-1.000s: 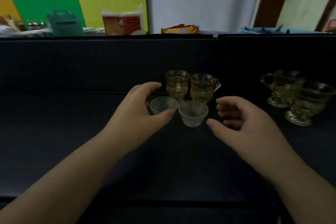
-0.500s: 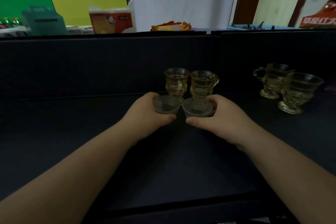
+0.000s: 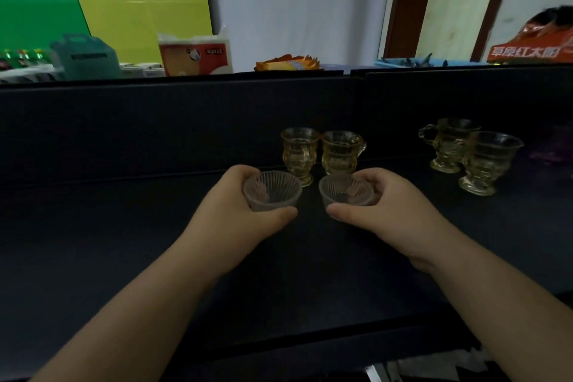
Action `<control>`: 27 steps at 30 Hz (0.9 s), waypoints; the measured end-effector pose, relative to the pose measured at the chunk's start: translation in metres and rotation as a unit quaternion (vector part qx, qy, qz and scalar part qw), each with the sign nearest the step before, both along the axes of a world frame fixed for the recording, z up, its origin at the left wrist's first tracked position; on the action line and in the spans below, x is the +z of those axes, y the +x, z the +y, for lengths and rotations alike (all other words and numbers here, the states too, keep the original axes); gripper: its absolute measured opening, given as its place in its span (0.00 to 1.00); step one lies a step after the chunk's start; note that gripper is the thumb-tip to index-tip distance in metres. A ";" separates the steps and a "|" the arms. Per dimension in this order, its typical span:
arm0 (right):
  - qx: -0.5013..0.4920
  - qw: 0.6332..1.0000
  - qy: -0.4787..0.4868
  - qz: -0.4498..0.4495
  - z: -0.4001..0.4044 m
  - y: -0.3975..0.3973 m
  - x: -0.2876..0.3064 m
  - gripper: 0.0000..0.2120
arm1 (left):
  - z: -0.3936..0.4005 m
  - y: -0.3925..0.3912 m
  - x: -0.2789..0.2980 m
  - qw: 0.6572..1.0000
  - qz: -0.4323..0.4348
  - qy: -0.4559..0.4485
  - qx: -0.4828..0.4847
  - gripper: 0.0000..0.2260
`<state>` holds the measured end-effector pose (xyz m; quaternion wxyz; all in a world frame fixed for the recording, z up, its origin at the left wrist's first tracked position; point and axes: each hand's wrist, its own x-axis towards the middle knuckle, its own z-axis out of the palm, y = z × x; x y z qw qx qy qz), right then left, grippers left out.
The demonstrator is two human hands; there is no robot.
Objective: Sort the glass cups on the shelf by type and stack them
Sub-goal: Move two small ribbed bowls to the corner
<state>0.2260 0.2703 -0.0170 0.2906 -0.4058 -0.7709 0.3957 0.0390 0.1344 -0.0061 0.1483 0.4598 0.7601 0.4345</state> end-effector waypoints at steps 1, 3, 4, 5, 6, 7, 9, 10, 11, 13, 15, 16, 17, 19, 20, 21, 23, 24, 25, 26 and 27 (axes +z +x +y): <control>-0.004 1.000 -0.004 0.014 -0.004 0.005 -0.001 0.37 | -0.004 0.003 -0.001 1.000 -0.008 0.015 -0.002 0.34; -0.013 0.999 -0.014 0.046 -0.013 0.015 -0.003 0.38 | -0.010 0.009 -0.004 0.999 -0.024 0.043 -0.008 0.35; -0.018 0.998 -0.018 0.064 -0.017 0.020 -0.004 0.39 | -0.013 0.013 -0.004 0.998 -0.034 0.054 -0.014 0.36; -0.022 0.996 -0.023 0.084 -0.022 0.026 -0.005 0.40 | -0.015 0.017 -0.005 0.997 -0.042 0.065 -0.022 0.38; -0.026 0.994 -0.027 0.103 -0.026 0.032 -0.005 0.40 | -0.017 0.021 -0.005 0.996 -0.049 0.073 -0.031 0.40; -0.028 0.992 -0.031 0.120 -0.030 0.038 -0.006 0.40 | -0.018 0.025 -0.005 0.995 -0.053 0.078 -0.039 0.42; -0.027 0.989 -0.032 0.145 -0.036 0.050 -0.006 0.38 | -0.019 0.034 -0.005 0.993 -0.058 0.087 -0.051 0.43; -0.026 0.987 -0.029 0.154 -0.039 0.056 -0.006 0.37 | -0.018 0.040 -0.006 0.992 -0.060 0.091 -0.058 0.43; -0.028 0.986 -0.024 0.161 -0.041 0.063 -0.005 0.36 | -0.016 0.046 -0.007 0.991 -0.061 0.095 -0.066 0.43; -0.036 0.984 -0.016 0.177 -0.043 0.078 -0.004 0.32 | -0.011 0.060 -0.008 0.990 -0.060 0.097 -0.084 0.45; -0.044 0.980 -0.014 0.192 -0.044 0.095 -0.003 0.31 | -0.003 0.076 -0.009 0.989 -0.062 0.094 -0.097 0.46; -0.048 0.979 -0.013 0.196 -0.043 0.105 -0.002 0.30 | 0.002 0.085 -0.009 0.988 -0.063 0.094 -0.102 0.47; -0.051 0.979 -0.012 0.198 -0.043 0.112 -0.002 0.30 | 0.004 0.091 -0.009 0.988 -0.065 0.094 -0.105 0.46; -0.058 0.977 -0.010 0.204 -0.040 0.135 0.000 0.31 | 0.014 0.111 -0.007 0.987 -0.055 0.089 -0.122 0.44; -0.059 0.976 -0.007 0.207 -0.039 0.148 0.002 0.31 | 0.020 0.122 -0.007 0.987 -0.048 0.087 -0.129 0.43; -0.061 0.975 -0.005 0.212 -0.036 0.162 0.003 0.31 | 0.025 0.135 -0.006 0.986 -0.045 0.088 -0.136 0.43; -0.070 0.971 -0.002 0.227 -0.029 0.191 0.005 0.31 | 0.037 0.161 -0.004 0.983 -0.050 0.094 -0.147 0.44; -0.075 0.969 -0.001 0.234 -0.026 0.206 0.006 0.31 | 0.044 0.176 -0.004 0.982 -0.057 0.097 -0.151 0.43; -0.080 0.968 0.001 0.237 -0.022 0.223 0.005 0.32 | 0.050 0.192 -0.003 0.981 -0.065 0.099 -0.155 0.43; -0.086 0.967 0.004 0.239 -0.018 0.241 0.005 0.32 | 0.058 0.209 -0.003 0.979 -0.071 0.099 -0.161 0.42; -0.092 0.966 0.006 0.241 -0.013 0.261 0.003 0.32 | 0.065 0.227 -0.002 0.978 -0.076 0.100 -0.168 0.42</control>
